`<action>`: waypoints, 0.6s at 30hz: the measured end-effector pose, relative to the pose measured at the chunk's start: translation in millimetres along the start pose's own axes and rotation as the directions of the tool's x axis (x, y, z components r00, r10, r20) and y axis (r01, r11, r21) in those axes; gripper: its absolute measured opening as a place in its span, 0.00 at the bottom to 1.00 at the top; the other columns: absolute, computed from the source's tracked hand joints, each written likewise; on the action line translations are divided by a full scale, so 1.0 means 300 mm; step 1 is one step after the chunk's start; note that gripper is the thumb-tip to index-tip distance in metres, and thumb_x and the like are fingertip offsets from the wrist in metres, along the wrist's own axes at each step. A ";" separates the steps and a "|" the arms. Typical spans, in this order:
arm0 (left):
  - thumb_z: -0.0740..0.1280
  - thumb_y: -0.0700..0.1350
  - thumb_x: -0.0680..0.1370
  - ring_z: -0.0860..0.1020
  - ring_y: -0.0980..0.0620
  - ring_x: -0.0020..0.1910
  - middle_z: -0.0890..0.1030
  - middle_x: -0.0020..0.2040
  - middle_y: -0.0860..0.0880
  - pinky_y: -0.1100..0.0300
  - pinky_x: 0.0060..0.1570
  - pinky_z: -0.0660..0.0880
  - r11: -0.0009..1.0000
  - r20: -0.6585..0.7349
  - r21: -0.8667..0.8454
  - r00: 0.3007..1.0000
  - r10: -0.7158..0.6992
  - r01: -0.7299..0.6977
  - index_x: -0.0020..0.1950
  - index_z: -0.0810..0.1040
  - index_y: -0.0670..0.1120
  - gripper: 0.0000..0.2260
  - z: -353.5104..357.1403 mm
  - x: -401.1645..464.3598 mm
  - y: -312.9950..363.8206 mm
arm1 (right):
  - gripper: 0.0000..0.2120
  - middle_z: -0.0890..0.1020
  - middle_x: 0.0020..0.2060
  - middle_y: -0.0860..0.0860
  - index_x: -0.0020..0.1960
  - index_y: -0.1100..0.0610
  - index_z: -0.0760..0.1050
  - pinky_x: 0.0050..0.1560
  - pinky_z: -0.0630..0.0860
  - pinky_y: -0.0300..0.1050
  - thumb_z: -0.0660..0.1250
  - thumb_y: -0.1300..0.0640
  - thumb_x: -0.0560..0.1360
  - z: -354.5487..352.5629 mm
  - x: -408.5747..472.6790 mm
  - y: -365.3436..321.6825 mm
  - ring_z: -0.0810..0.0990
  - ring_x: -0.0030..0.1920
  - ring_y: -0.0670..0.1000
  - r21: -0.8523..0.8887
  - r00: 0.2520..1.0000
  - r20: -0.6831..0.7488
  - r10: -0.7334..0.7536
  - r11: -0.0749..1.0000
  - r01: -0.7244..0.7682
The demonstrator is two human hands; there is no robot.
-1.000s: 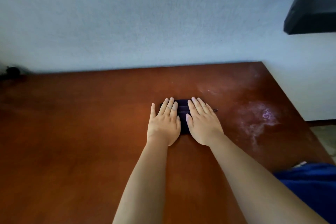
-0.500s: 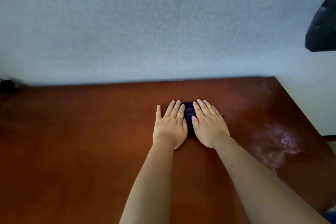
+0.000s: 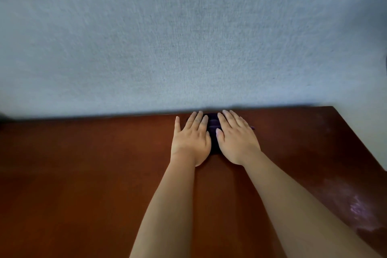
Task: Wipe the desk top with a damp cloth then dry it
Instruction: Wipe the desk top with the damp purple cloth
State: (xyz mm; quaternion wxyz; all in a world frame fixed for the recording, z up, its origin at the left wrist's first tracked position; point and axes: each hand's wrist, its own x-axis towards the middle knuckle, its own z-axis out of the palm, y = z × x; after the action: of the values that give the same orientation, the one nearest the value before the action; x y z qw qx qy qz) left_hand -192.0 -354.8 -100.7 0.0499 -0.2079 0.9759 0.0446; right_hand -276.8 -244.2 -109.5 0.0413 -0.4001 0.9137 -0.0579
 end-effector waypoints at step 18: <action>0.42 0.50 0.84 0.40 0.55 0.78 0.42 0.80 0.51 0.44 0.75 0.37 0.999 0.027 0.011 0.999 -0.034 0.034 0.80 0.43 0.47 0.24 0.007 -0.162 0.033 | 0.26 0.48 0.78 0.51 0.79 0.56 0.46 0.76 0.42 0.47 0.43 0.48 0.83 0.004 -0.145 -0.032 0.45 0.77 0.49 0.021 1.000 0.008 -0.011 1.000 0.011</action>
State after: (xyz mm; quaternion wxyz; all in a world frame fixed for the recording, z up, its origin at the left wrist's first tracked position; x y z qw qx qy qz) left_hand -151.7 -326.2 -96.5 0.0650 -0.2237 0.9716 0.0415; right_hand -240.2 -218.6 -108.2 0.0488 -0.4050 0.9106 -0.0663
